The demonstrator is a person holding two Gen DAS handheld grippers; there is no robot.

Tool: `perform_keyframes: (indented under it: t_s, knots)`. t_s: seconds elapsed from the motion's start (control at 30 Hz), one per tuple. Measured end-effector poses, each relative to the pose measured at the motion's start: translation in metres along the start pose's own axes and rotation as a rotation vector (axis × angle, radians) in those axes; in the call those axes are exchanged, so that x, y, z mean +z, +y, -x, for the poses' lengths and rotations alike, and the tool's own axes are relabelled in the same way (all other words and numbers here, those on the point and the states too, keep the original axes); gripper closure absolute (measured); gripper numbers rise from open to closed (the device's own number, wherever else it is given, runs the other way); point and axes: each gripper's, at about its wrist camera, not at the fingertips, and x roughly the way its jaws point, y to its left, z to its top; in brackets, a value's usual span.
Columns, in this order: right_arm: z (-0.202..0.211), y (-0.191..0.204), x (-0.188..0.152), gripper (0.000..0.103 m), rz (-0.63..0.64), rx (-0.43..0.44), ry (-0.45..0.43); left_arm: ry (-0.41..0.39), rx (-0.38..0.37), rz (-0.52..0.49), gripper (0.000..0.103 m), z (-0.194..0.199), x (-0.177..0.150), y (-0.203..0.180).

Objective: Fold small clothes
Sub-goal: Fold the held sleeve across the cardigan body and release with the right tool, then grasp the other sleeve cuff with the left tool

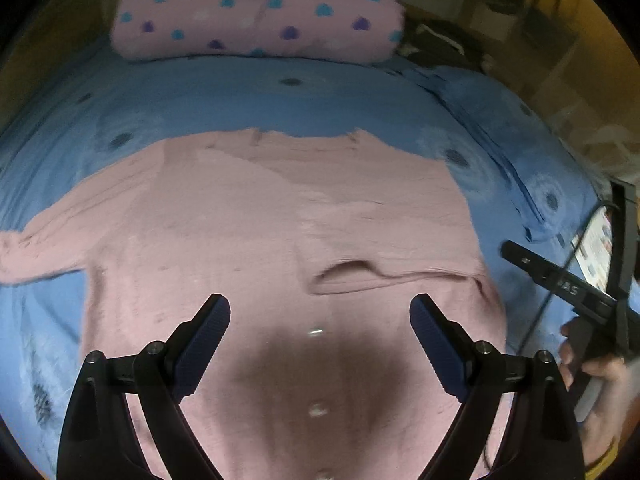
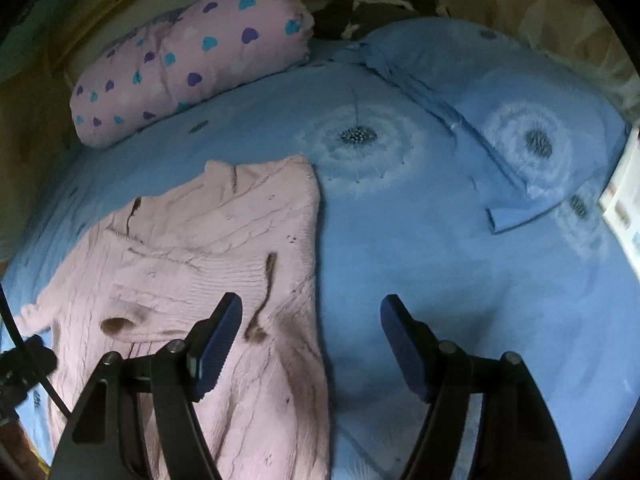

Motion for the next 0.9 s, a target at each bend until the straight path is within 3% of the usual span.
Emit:
perform_keyframes:
  t_s: [0.07,0.37,0.47,0.6,0.73,0.8,0.87,0.9]
  knots:
    - [-0.009,-0.004,0.000,0.028,-0.028,-0.018,0.037,0.015,-0.019,-0.028,0.015,-0.009,0.003,-0.012]
    - [-0.014,-0.018,0.005,0.028,-0.148,0.068,0.066,0.006,-0.080,-0.184,0.015,-0.044,0.012,-0.066]
    - [-0.018,-0.024,0.004,0.028,-0.190,0.055,0.072,0.001,-0.089,-0.214,0.017,-0.057,0.010,-0.077]
    - [-0.022,-0.032,0.003,0.028,-0.252,0.113,0.090,0.013,-0.100,-0.237,0.020,-0.076,0.006,-0.085]
    - [-0.026,-0.034,0.003,0.028,-0.251,0.073,0.099,0.014,-0.084,-0.256,0.023,-0.091,0.004,-0.089]
    - [-0.027,-0.037,0.004,0.028,-0.259,0.066,0.100,0.005,-0.061,-0.253,0.033,-0.098,0.005,-0.090]
    - [-0.028,-0.040,0.004,0.028,-0.283,0.104,0.109,-0.006,-0.030,-0.249,0.052,-0.103,0.006,-0.089]
    - [-0.029,-0.040,0.004,0.028,-0.291,0.117,0.111,-0.014,-0.026,-0.240,0.067,-0.105,0.007,-0.087]
